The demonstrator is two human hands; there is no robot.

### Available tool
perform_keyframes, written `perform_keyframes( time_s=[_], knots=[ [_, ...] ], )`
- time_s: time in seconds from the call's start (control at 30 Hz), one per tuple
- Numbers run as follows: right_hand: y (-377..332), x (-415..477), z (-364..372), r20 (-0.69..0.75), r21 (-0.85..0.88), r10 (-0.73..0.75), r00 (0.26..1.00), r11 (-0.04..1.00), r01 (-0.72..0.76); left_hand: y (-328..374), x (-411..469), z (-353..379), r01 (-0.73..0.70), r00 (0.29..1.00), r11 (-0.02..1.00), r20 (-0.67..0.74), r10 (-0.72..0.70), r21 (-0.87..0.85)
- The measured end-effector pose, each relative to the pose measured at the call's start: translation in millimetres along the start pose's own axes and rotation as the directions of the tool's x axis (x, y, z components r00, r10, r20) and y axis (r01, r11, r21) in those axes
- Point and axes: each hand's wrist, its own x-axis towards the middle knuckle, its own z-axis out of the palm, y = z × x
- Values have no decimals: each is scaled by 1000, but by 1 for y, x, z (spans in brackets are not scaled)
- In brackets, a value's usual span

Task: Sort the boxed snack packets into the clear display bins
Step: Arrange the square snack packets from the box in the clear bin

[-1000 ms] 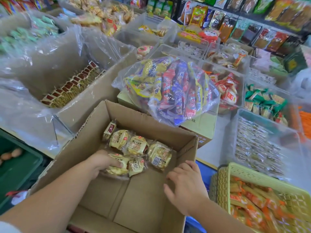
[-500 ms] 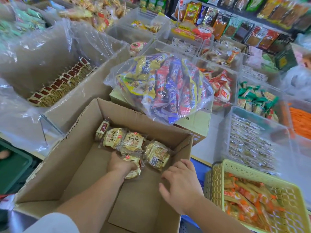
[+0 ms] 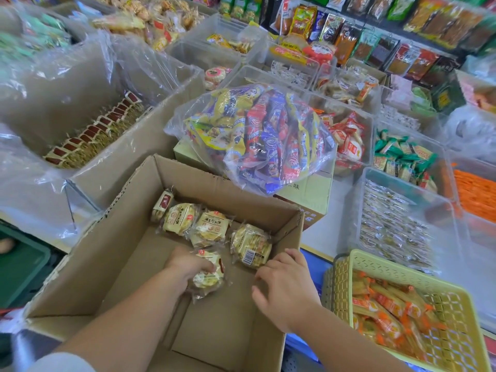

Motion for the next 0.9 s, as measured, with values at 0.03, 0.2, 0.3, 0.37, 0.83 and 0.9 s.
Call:
perform_keyframes(
  time_s=[0.03, 0.2, 0.3, 0.37, 0.83, 0.9],
  knots=[
    [0, 0, -1, 9, -3, 0, 1000, 1000, 0, 0, -4, -5, -13, 1000, 1000, 13, 13, 21],
    [-5, 8, -10, 122, -84, 15, 992, 996, -5, 9, -39, -35, -89, 993, 994, 71, 93, -59],
    [-6, 38, -15, 164, -54, 53, 985, 998, -44, 10, -66, -53, -110, 989, 956, 66, 133, -272],
    [-5, 63, -15, 209, 65, 130, 969, 987, -146, 6, -85, -64, -115, 987, 898, 50, 151, -425],
    [-14, 111, 26, 283, -60, 301, 911, 953, -296, -45, -143, -90, -131, 988, 678, -40, 149, -723],
    [-16, 107, 12, 284, 30, 265, 922, 958, -284, -42, -147, -88, -131, 988, 666, -43, 146, -734]
  ],
)
